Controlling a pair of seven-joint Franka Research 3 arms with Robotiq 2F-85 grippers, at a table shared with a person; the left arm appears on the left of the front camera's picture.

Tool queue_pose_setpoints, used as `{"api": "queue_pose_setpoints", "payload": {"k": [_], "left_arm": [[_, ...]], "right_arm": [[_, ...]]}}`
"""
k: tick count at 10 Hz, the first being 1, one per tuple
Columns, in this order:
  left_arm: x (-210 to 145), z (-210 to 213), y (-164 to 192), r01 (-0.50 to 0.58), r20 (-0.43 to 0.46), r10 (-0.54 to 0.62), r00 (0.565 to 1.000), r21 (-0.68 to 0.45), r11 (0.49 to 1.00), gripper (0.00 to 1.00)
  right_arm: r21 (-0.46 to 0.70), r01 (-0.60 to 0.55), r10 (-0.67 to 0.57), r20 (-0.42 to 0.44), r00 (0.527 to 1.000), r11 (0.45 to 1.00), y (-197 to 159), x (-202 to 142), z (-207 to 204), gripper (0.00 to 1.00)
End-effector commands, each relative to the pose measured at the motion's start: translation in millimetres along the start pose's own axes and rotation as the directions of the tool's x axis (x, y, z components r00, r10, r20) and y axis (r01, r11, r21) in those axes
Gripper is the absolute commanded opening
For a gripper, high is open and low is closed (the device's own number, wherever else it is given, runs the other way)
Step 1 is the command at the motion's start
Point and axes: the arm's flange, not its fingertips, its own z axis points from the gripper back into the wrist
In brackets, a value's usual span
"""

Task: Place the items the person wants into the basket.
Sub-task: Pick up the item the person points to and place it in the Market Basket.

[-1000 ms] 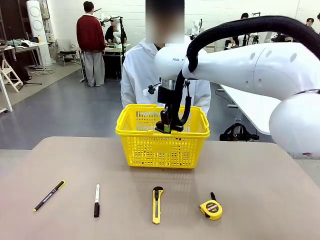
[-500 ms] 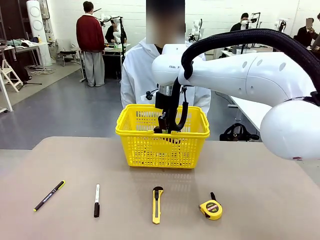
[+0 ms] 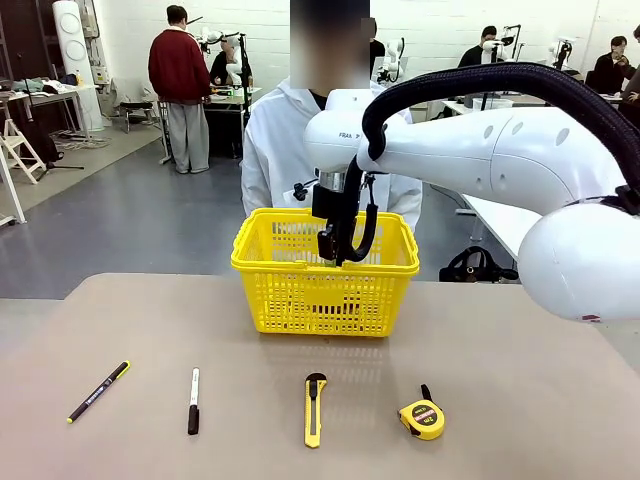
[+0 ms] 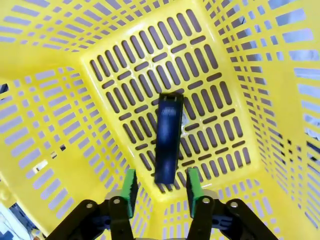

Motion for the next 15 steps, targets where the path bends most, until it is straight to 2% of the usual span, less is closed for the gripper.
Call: {"api": "queue_pose_setpoints", "payload": {"k": [1,6,8,9,11,12,13,15], "left_arm": [[-0.5,2.0,0.9,0.02,0.018,-0.02,1.0,-0.012,1.0,1.0],[-0.5,2.0,0.9,0.02,0.018,-0.02,1.0,-0.012,1.0,1.0],[-0.5,2.0,0.9,0.02,0.018,-0.02,1.0,-0.012,1.0,1.0],[-0.5,2.0,0.9,0.02,0.018,-0.02,1.0,-0.012,1.0,1.0],[-0.5,2.0,0.9,0.02,0.018,-0.02,1.0,-0.012,1.0,1.0],[-0.5,2.0,0.9,0.02,0.018,-0.02,1.0,-0.012,1.0,1.0],[-0.5,2.0,0.9,0.02,0.018,-0.02,1.0,-0.012,1.0,1.0],[-0.5,2.0,0.9,0.02,0.018,-0.02,1.0,-0.012,1.0,1.0]], "right_arm": [[-0.033,-0.018,0.017,-0.034,0.999,0.999,-10.1,13.1,8.5,1.0],[-0.037,-0.017,0.016,-0.039,0.999,0.999,-8.4,12.0,9.6,1.0],[-0.081,0.041,-0.043,-0.021,0.999,0.996,9.6,-2.2,32.1,1.0],[-0.131,0.086,-0.086,0.011,0.996,0.988,30.1,-37.5,64.5,1.0],[-0.227,0.269,-0.247,0.12,0.961,0.936,66.6,-153.9,122.2,1.0],[-0.216,0.383,-0.339,0.215,0.916,0.898,84.0,-230.1,149.5,1.0],[-0.182,0.442,-0.384,0.283,0.879,0.878,105.2,-295.9,169.2,1.0],[-0.091,0.478,-0.397,0.434,0.809,0.874,154.5,-414.1,191.8,1.0]]}}
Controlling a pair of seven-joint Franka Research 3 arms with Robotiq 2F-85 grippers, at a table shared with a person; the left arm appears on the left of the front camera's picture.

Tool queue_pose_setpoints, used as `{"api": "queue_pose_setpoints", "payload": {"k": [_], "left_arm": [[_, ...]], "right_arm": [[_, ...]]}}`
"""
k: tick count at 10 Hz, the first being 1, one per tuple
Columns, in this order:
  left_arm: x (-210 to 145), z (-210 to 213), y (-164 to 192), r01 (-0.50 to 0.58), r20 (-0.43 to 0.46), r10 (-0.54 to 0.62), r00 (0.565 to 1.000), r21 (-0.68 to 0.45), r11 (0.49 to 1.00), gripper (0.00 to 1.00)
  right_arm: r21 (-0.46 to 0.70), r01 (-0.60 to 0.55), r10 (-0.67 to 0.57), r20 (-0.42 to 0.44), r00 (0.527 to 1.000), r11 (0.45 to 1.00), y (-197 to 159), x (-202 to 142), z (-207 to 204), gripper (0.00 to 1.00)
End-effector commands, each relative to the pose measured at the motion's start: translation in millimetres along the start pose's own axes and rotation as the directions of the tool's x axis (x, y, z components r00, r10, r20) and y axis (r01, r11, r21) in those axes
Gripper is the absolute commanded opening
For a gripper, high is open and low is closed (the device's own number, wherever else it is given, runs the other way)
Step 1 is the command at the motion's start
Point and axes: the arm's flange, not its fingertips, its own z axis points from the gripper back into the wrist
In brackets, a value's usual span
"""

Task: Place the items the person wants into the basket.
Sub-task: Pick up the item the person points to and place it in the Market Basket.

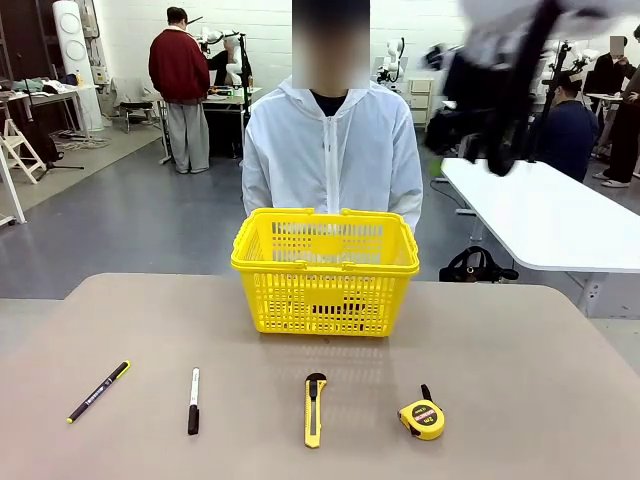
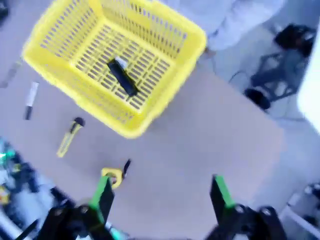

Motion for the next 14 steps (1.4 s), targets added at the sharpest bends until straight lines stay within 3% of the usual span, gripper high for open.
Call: {"api": "queue_pose_setpoints", "payload": {"k": [1,3,6,8,10,14], "left_arm": [[-0.5,1.4,0.4,0.02,0.018,-0.02,1.0,-0.012,1.0,1.0],[-0.5,1.4,0.4,0.02,0.018,-0.02,1.0,-0.012,1.0,1.0],[-0.5,1.4,0.4,0.02,0.018,-0.02,1.0,-0.012,1.0,1.0],[-0.5,1.4,0.4,0.02,0.018,-0.02,1.0,-0.012,1.0,1.0],[-0.5,1.4,0.4,0.02,0.018,-0.02,1.0,-0.012,1.0,1.0],[-0.5,1.4,0.4,0.02,0.018,-0.02,1.0,-0.012,1.0,1.0]], "right_arm": [[0.068,-0.036,0.023,0.187,0.982,0.997,-10.4,-221.6,38.6,1.0],[0.154,-0.036,-0.014,0.314,0.949,0.987,-44.3,-305.1,59.4,1.0],[0.226,-0.012,-0.067,0.337,0.939,0.974,-76.2,-402.6,65.1,1.0],[0.239,0.015,-0.114,0.409,0.905,0.971,-80.5,-440.7,72.7,1.0],[0.251,0.057,-0.161,0.416,0.895,0.966,-82.1,-437.5,83.2,1.0],[0.248,0.067,-0.157,0.366,0.917,0.966,-87.8,-369.6,97.4,1.0]]}}
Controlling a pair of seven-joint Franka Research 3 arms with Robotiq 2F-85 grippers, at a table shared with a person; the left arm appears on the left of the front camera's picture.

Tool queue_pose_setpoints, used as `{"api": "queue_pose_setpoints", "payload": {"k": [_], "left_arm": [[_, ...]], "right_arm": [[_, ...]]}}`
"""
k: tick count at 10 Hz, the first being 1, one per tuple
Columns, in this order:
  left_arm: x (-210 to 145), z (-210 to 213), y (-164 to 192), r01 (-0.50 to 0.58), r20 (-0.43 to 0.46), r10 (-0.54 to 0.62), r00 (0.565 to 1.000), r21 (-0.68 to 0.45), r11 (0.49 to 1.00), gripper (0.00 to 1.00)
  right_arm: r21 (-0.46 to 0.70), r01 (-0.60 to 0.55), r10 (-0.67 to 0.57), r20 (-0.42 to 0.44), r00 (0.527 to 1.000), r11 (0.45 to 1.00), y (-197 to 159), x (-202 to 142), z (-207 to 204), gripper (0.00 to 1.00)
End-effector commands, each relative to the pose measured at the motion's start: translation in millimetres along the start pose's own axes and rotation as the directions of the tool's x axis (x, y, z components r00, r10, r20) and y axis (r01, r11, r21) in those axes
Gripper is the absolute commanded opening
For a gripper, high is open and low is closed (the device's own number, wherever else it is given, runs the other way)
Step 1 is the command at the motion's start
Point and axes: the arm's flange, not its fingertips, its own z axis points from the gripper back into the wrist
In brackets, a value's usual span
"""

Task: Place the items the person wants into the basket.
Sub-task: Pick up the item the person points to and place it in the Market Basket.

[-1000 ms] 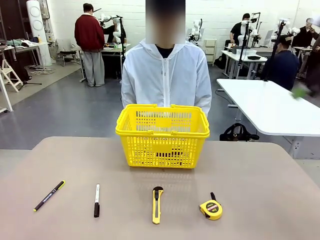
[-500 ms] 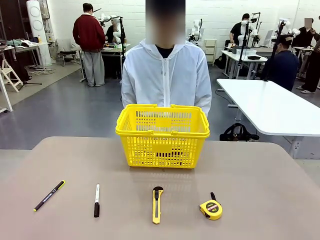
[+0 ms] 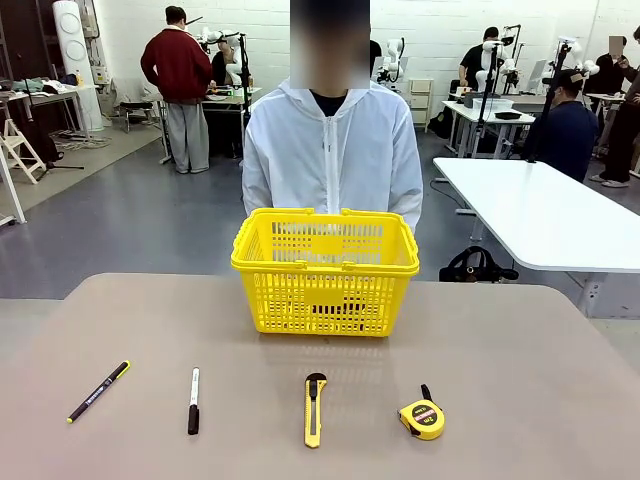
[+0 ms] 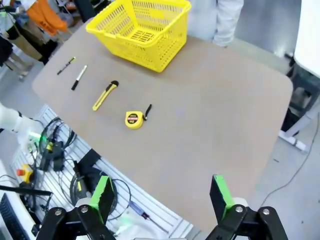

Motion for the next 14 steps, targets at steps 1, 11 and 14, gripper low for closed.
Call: {"api": "queue_pose_setpoints", "payload": {"k": [1,11,14], "left_arm": [[-0.6,0.6,0.4,0.017,0.015,-0.017,1.0,-0.01,1.0,1.0],[-0.6,0.6,0.4,0.017,0.015,-0.017,1.0,-0.01,1.0,1.0],[-0.6,0.6,0.4,0.017,0.015,-0.017,1.0,-0.01,1.0,1.0]], "right_arm": [[0.001,0.032,-0.032,0.001,0.999,0.999,-6.9,34.6,-0.5,1.0],[-0.016,0.009,-0.009,-0.006,1.0,1.0,-6.5,44.4,-6.6,1.0],[-0.016,0.009,-0.009,-0.006,1.0,1.0,-6.5,44.4,-6.6,1.0]]}}
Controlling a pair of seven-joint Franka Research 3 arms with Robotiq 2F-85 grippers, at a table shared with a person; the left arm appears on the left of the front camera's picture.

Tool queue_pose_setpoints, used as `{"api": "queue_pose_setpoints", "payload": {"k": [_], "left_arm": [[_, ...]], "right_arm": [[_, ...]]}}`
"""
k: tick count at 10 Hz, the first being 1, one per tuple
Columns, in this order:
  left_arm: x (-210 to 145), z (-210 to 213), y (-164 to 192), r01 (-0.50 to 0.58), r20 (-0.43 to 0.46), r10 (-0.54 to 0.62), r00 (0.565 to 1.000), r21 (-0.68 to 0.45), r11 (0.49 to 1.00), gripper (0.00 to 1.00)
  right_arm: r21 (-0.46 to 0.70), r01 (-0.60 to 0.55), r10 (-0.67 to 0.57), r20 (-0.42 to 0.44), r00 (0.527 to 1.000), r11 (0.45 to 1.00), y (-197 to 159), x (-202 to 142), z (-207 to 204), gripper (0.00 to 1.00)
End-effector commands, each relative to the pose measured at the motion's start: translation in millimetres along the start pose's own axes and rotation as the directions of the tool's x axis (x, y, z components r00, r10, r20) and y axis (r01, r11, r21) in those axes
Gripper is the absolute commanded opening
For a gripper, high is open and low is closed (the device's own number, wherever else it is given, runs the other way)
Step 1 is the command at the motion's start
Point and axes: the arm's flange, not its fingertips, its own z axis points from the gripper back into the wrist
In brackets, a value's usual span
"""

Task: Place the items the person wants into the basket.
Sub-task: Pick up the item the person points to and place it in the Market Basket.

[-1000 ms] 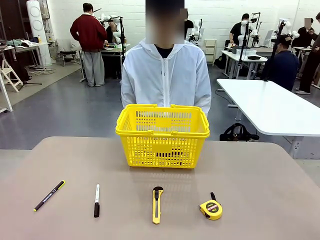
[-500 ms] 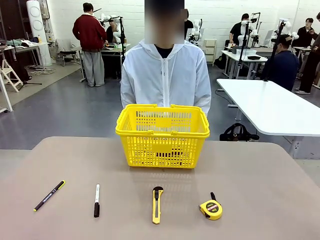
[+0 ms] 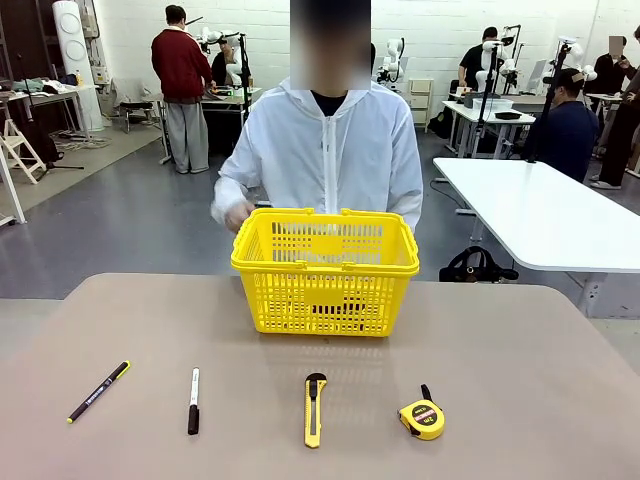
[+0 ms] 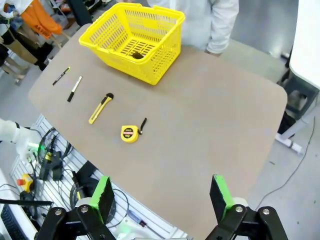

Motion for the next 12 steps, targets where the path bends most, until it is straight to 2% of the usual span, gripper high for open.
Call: {"api": "queue_pose_setpoints", "payload": {"k": [1,12], "left_arm": [[-0.8,0.5,0.2,0.019,0.011,-0.018,1.0,-0.008,1.0,1.0],[0.0,0.1,0.0,0.0,0.0,0.0,1.0,0.0,1.0,1.0]], "right_arm": [[0.004,-0.001,0.001,0.0,1.0,1.0,-0.3,-4.8,-3.5,1.0],[0.004,-0.001,0.001,0.0,1.0,1.0,-0.3,-4.8,-3.5,1.0]]}}
